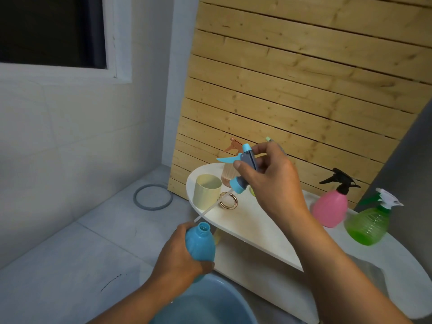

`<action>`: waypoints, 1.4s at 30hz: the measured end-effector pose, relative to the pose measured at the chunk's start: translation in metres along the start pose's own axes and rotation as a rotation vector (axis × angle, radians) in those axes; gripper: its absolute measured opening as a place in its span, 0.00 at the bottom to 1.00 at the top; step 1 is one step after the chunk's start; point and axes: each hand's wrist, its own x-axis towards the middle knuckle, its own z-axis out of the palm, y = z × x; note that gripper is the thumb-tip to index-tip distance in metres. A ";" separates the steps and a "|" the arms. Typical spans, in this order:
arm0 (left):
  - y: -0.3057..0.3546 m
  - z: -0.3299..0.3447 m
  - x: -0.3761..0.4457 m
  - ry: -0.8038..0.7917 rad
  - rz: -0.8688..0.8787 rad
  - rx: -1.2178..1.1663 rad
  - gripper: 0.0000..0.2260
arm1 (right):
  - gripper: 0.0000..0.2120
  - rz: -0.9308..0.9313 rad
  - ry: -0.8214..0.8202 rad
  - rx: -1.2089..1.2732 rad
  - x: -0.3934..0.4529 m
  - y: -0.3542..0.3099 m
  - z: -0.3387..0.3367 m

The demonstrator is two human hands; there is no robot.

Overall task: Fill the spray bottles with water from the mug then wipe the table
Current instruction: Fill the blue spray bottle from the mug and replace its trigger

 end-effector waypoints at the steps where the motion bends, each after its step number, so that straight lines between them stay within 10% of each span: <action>1: -0.002 0.000 0.001 0.002 -0.005 -0.003 0.41 | 0.11 -0.017 0.008 -0.002 0.001 -0.002 -0.002; 42: 0.018 -0.005 -0.014 -0.057 0.128 -0.074 0.35 | 0.25 -0.157 -0.728 -0.159 -0.036 0.033 0.020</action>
